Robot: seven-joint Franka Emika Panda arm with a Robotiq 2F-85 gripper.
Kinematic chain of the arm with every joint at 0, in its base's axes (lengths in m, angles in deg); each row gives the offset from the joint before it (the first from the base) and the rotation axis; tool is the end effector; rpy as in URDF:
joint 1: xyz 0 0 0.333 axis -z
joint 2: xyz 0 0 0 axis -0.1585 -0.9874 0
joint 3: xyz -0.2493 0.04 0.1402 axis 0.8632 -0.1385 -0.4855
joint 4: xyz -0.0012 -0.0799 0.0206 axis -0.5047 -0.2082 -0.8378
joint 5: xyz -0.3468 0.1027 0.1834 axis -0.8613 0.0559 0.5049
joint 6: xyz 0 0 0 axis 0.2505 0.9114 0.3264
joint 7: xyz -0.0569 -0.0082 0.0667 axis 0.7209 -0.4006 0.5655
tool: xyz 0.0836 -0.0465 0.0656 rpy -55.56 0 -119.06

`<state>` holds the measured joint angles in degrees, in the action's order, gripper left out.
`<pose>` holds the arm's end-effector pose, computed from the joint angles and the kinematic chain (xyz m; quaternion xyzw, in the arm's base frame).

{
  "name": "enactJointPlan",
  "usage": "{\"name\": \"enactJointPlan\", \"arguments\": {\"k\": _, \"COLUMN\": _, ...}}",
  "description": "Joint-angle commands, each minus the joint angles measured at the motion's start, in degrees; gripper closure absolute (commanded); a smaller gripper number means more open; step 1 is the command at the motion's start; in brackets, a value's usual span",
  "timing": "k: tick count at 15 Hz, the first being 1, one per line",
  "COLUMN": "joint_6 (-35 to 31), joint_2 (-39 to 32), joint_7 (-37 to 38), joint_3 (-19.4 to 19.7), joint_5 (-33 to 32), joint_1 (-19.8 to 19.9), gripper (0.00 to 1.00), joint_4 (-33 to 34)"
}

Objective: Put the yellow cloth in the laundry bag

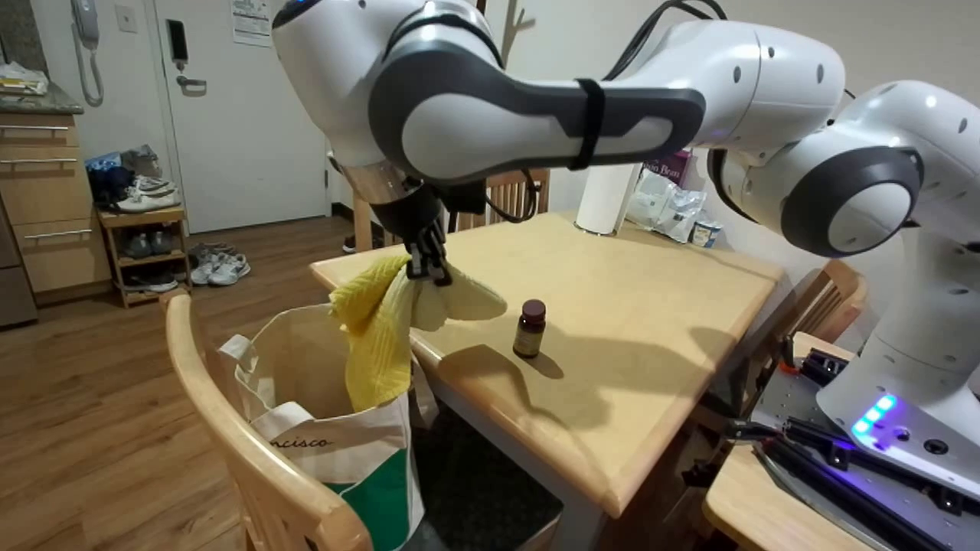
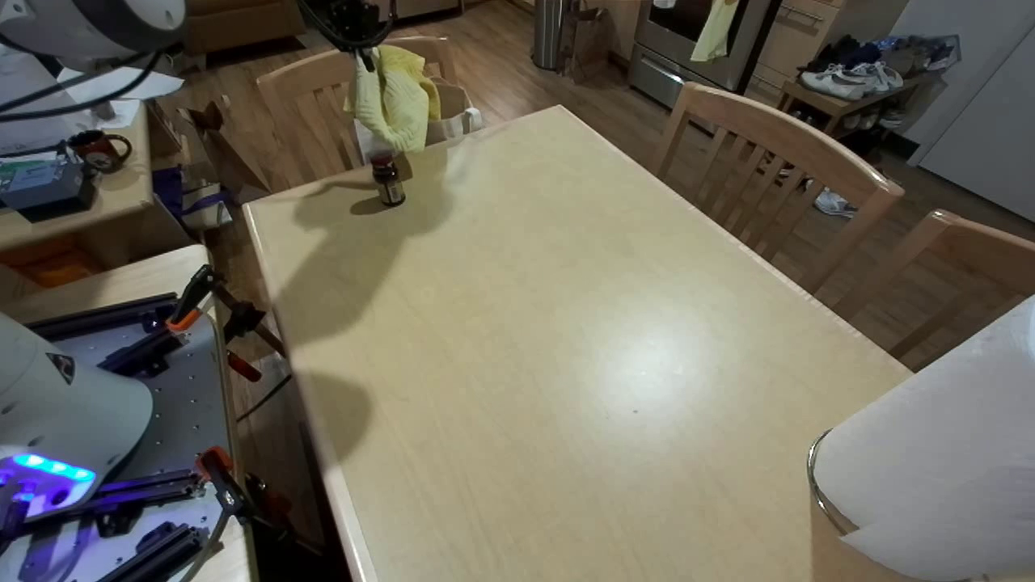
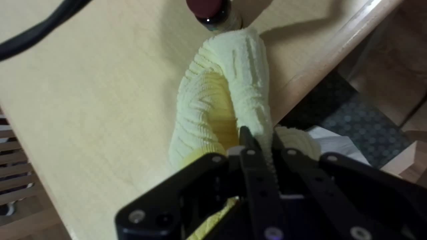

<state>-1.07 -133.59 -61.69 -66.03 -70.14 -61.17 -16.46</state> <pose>0.5111 0.5321 0.2662 0.8982 0.3357 -0.0874 0.2699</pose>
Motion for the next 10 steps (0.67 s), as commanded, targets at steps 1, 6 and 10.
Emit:
{"name": "enactJointPlan", "arguments": {"k": 1, "joint_6": 0.56, "joint_2": -1.74, "joint_7": 1.38, "joint_3": 3.58, "joint_5": -5.34, "joint_1": -4.63, "gripper": 0.95, "joint_4": 0.7}}
{"name": "enactJointPlan", "arguments": {"k": 6, "joint_6": 0.75, "joint_2": -2.94, "joint_7": 1.72, "joint_3": 2.93, "joint_5": -4.22, "joint_1": -6.05, "gripper": 0.91, "joint_4": 1.06}}
{"name": "enactJointPlan", "arguments": {"k": 10, "joint_6": 1.67, "joint_2": -3.0, "joint_7": 2.54, "joint_3": 3.45, "joint_5": -4.86, "joint_1": -6.24, "gripper": 0.95, "joint_4": 0.9}}
